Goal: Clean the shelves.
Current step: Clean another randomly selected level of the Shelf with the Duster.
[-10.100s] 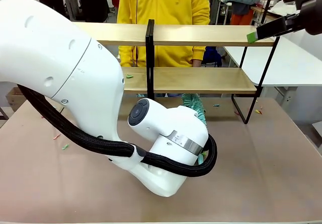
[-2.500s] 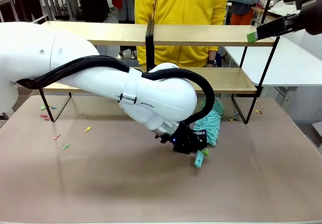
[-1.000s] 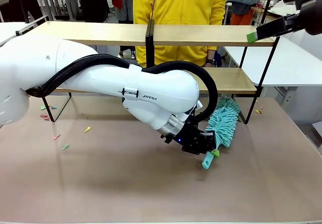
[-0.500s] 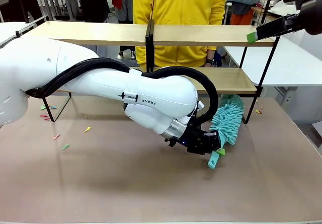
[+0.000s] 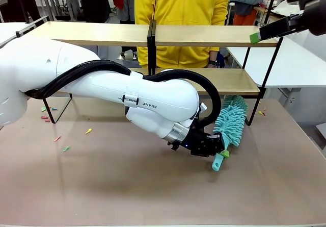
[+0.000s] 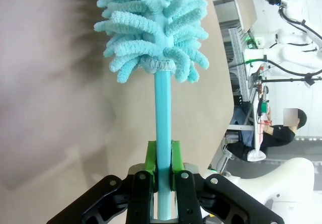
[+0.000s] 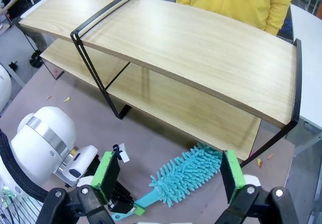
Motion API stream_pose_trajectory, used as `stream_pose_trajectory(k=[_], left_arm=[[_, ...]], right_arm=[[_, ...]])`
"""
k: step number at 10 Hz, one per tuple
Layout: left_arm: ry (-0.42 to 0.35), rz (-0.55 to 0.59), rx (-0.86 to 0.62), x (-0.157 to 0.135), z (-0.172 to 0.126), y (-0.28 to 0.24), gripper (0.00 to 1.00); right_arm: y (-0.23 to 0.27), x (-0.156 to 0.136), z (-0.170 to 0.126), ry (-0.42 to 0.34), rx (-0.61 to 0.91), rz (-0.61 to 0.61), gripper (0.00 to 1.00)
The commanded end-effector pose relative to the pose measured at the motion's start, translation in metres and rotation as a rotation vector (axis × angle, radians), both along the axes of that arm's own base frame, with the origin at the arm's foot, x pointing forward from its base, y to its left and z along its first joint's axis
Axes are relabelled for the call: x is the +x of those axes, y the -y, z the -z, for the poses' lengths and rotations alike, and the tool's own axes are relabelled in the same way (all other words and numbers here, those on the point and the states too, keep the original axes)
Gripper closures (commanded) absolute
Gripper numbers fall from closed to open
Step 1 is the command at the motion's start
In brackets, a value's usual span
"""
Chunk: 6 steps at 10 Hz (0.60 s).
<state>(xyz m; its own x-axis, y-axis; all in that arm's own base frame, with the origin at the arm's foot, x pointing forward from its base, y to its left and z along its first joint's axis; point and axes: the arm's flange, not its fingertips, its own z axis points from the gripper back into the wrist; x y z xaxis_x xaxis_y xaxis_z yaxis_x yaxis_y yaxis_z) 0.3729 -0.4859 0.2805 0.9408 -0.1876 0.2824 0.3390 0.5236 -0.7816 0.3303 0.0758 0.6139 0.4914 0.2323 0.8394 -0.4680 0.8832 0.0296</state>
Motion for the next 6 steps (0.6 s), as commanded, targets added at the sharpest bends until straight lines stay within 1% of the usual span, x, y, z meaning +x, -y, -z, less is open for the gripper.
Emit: stream_pose_trajectory(k=[1, 2, 3, 6], left_arm=[[-0.039, 0.015, 0.03, 0.007, -0.004, -0.005, 0.87], [-0.087, 0.018, 0.06, 0.012, -0.004, -0.006, 0.87], [-0.117, 0.006, 0.076, 0.018, -0.002, -0.007, 0.87], [-0.186, 0.087, 0.112, 0.018, -0.001, -0.011, 0.87]], right_arm=[[0.001, 0.001, -0.001, 0.001, 0.001, -0.001, 0.0], [0.001, 0.001, -0.001, 0.001, 0.001, -0.001, 0.0], [0.001, 0.001, -0.001, 0.001, 0.001, -0.001, 0.0], [0.001, 0.001, -0.001, 0.001, 0.001, -0.001, 0.0]])
